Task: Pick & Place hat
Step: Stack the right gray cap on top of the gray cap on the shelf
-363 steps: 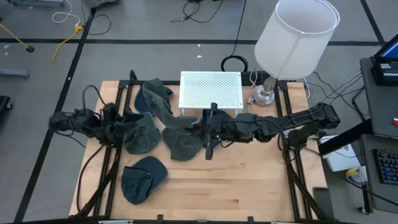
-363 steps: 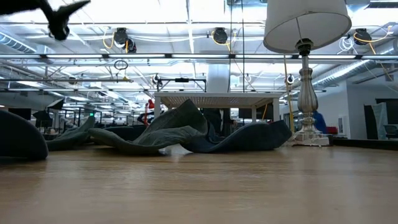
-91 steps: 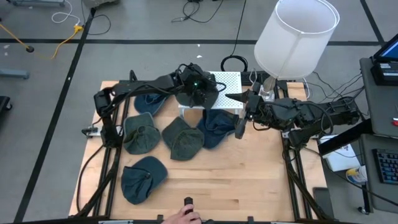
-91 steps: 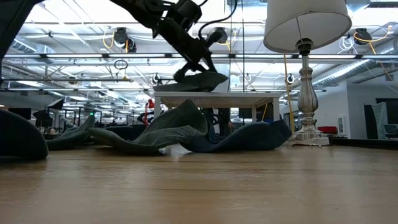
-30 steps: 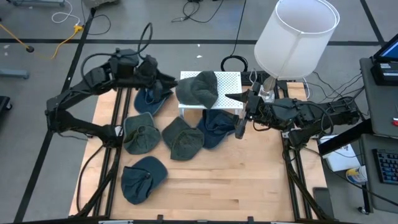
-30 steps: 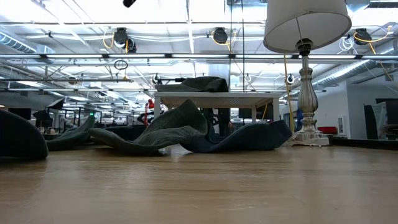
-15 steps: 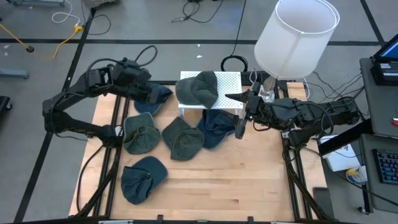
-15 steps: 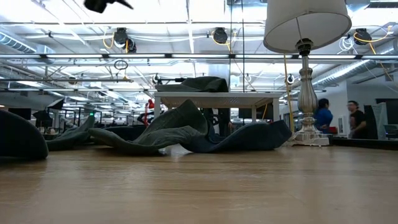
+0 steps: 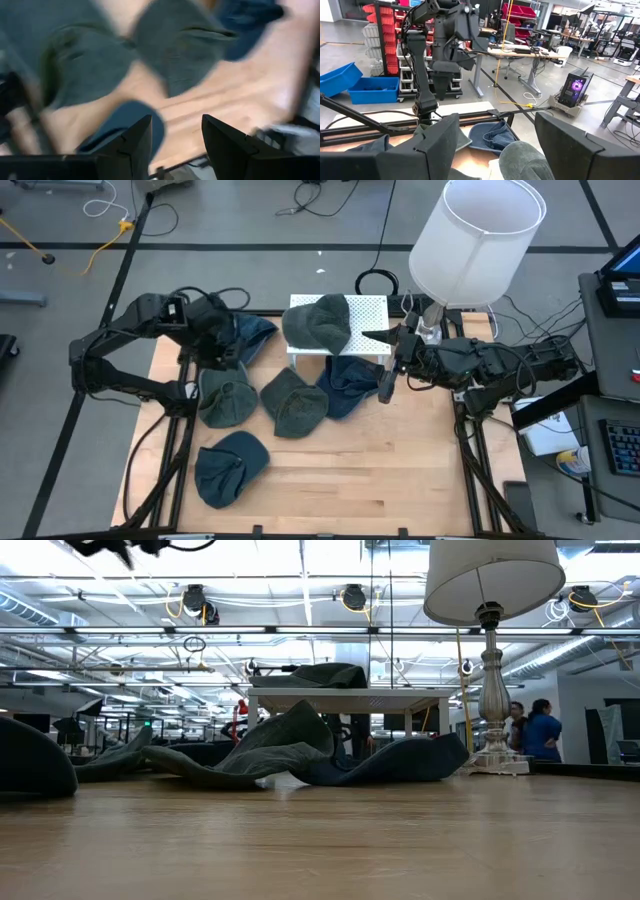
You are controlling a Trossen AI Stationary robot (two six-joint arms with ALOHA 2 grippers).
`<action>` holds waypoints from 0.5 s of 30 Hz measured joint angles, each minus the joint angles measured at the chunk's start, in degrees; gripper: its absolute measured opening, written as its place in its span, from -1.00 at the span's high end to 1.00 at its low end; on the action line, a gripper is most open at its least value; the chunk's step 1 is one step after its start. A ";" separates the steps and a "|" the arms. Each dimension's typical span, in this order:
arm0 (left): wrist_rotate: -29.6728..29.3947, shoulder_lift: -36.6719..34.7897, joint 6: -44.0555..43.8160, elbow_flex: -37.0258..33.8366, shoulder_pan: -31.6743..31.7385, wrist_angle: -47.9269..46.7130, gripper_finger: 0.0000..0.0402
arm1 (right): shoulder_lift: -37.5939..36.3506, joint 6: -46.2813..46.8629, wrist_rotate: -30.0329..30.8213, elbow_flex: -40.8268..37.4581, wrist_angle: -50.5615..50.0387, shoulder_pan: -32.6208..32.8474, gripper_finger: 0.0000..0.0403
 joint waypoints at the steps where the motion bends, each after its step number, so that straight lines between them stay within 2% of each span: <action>1: -1.20 0.00 -1.39 -0.09 -0.17 -0.83 0.12 | 0.00 0.02 0.00 0.00 0.00 0.00 -0.26; 5: -2.57 -0.44 -5.48 -2.28 -1.81 0.56 0.12 | 0.00 0.49 -0.02 0.00 0.00 0.00 -0.26; 10: -2.69 0.04 -15.89 -8.50 -5.54 0.73 0.12 | -0.02 4.31 -0.02 0.00 0.00 0.00 -0.26; 15: -2.06 0.03 -25.88 -16.06 -10.02 8.09 0.12 | -0.02 3.41 -0.02 0.00 0.00 0.00 -0.26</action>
